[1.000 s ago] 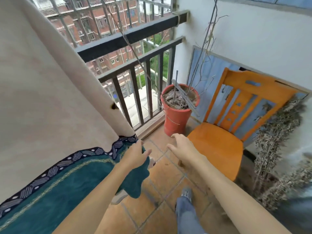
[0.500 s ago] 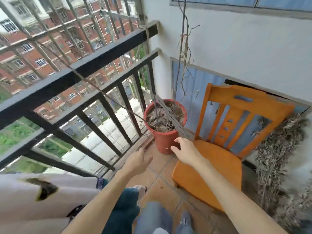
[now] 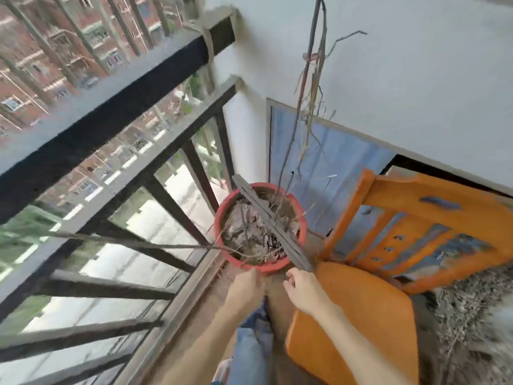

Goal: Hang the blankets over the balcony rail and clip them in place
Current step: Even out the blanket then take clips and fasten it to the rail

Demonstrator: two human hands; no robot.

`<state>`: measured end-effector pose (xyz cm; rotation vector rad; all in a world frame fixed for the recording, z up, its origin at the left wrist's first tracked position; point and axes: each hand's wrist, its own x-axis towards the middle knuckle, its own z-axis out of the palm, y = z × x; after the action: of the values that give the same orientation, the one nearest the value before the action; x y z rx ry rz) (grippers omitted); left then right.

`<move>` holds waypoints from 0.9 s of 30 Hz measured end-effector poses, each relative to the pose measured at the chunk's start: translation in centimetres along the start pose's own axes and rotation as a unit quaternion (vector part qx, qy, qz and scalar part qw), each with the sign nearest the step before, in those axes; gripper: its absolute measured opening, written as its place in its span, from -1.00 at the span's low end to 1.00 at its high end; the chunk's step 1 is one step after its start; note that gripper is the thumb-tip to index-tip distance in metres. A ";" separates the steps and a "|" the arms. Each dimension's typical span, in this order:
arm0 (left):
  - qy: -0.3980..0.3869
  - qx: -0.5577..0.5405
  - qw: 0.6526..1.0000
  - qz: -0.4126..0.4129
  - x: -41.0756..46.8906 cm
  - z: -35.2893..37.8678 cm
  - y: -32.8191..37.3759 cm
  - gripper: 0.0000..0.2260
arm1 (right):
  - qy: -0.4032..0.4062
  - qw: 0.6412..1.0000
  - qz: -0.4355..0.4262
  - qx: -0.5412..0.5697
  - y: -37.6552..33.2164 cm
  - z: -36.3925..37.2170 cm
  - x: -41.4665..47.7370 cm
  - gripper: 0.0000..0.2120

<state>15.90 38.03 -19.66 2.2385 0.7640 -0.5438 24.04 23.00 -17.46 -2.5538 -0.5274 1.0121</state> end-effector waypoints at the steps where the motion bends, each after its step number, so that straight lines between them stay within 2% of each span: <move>1: -0.005 -0.001 1.000 -0.006 1.7 -0.1 -0.5 -0.72 | -0.005 1.000 0.008 -0.001 -0.5 0.3 1.8 -0.70; 6: -0.025 -0.037 0.998 -0.036 7.8 -0.6 -3.5 -0.79 | 0.003 1.000 0.021 -0.012 -3.4 2.3 11.0 -0.77; 10: -0.036 -0.062 0.996 -0.051 11.0 -0.5 -6.2 -0.84 | -0.011 0.998 0.031 -0.061 -5.0 4.1 18.1 -0.70; 12: 0.016 -0.114 0.992 -0.056 12.2 -0.7 -6.9 -0.89 | -0.037 0.995 0.061 -0.074 -5.3 4.8 20.7 -0.59; 14: 0.107 -0.167 0.978 -0.062 13.4 -1.6 -6.9 -0.87 | -0.069 0.990 0.089 -0.079 -5.1 5.7 22.4 -0.51; 16: 0.176 -0.215 0.959 -0.061 15.0 -2.9 -6.0 -0.83 | -0.077 0.988 0.106 -0.084 -4.8 6.4 23.4 -0.59; 18: 0.185 -0.229 0.953 -0.064 17.3 -3.7 -5.2 -0.82 | -0.065 0.987 0.118 -0.087 -4.8 6.9 23.7 -0.67; 21: 0.126 -0.162 0.977 -0.061 21.3 -3.8 -5.2 -0.84 | -0.048 0.987 0.125 -0.083 -4.5 7.5 23.7 -0.75; 23: 0.082 -0.062 0.994 -0.029 23.8 -3.4 -5.5 -0.80 | -0.047 0.987 0.138 -0.074 -4.5 7.8 23.7 -0.79; 25: 0.047 0.024 0.999 -0.009 25.5 -3.1 -5.5 -0.76 | -0.050 0.985 0.147 -0.071 -4.3 8.3 23.8 -0.80; 27: 0.027 0.071 0.997 -0.013 26.6 -2.8 -5.5 -0.80 | -0.046 0.984 0.158 -0.071 -4.2 8.7 24.2 -0.79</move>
<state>32.35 52.95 -35.59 2.3852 0.8054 -0.5690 33.39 39.21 -35.53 -2.7880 -0.2263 1.2427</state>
